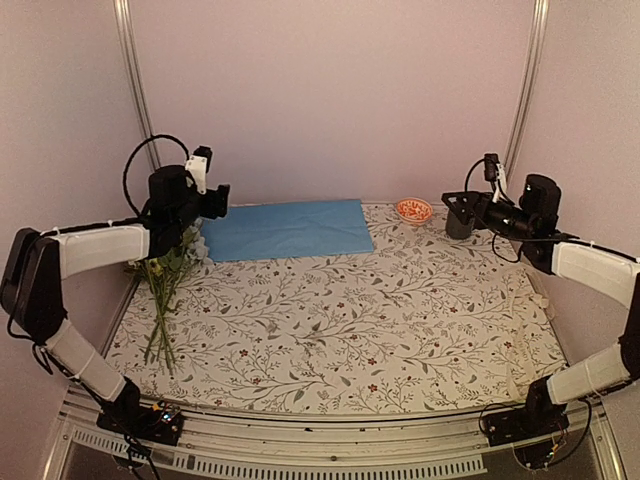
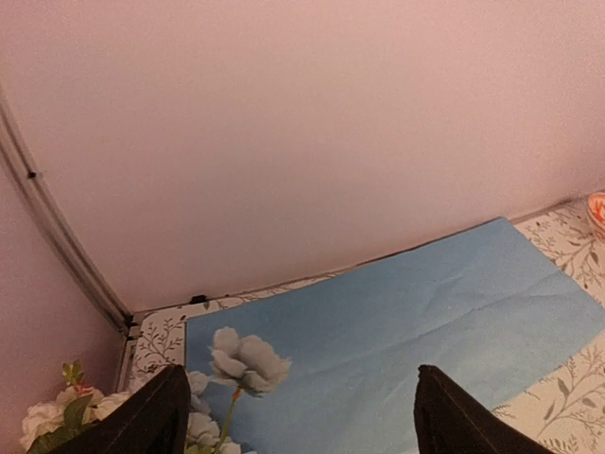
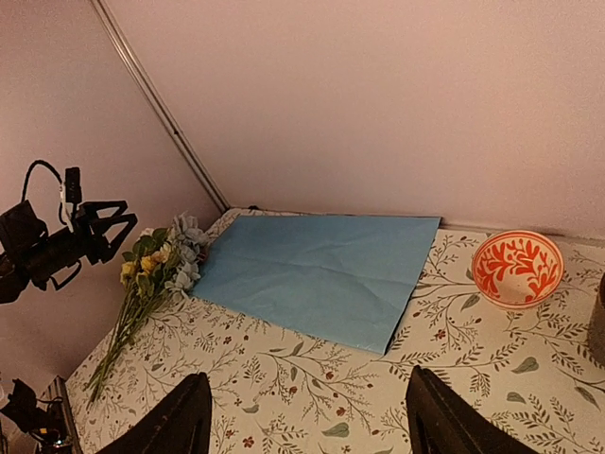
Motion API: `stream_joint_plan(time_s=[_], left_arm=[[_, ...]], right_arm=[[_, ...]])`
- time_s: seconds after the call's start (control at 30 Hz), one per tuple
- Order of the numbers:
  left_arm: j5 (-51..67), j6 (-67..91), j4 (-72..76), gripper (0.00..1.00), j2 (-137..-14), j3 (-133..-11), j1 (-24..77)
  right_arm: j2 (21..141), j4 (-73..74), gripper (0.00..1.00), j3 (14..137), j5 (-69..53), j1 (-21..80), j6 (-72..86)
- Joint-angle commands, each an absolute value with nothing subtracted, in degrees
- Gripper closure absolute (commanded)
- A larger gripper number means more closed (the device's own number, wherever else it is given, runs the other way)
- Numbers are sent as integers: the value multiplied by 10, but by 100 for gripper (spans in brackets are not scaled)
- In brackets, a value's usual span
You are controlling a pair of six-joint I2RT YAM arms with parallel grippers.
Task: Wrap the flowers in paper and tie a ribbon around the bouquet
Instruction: Pick up the folded wrapping paper from the center of the board.
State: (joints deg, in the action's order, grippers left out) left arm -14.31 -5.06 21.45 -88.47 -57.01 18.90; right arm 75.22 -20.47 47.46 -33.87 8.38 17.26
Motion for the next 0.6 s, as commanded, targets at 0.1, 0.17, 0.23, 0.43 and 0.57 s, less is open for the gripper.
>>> stream_joint_plan(time_s=[0.1, 0.17, 0.23, 0.43, 0.57], left_arm=[[-85, -10, -50, 19, -1040, -738, 213], [-80, -13, -87, 19, -1084, -788, 213], [-76, -4, -127, 19, -1154, -839, 213], [-70, 1, -215, 15, -1281, -961, 208], [-57, 12, -230, 14, -1317, -980, 197]], right_arm=[[933, 65, 30, 684, -217, 179, 174], [976, 91, 30, 734, -183, 204, 172], [1021, 120, 30, 785, -150, 226, 165], [1165, 212, 30, 930, -94, 255, 139], [1240, 232, 30, 988, -104, 262, 116]])
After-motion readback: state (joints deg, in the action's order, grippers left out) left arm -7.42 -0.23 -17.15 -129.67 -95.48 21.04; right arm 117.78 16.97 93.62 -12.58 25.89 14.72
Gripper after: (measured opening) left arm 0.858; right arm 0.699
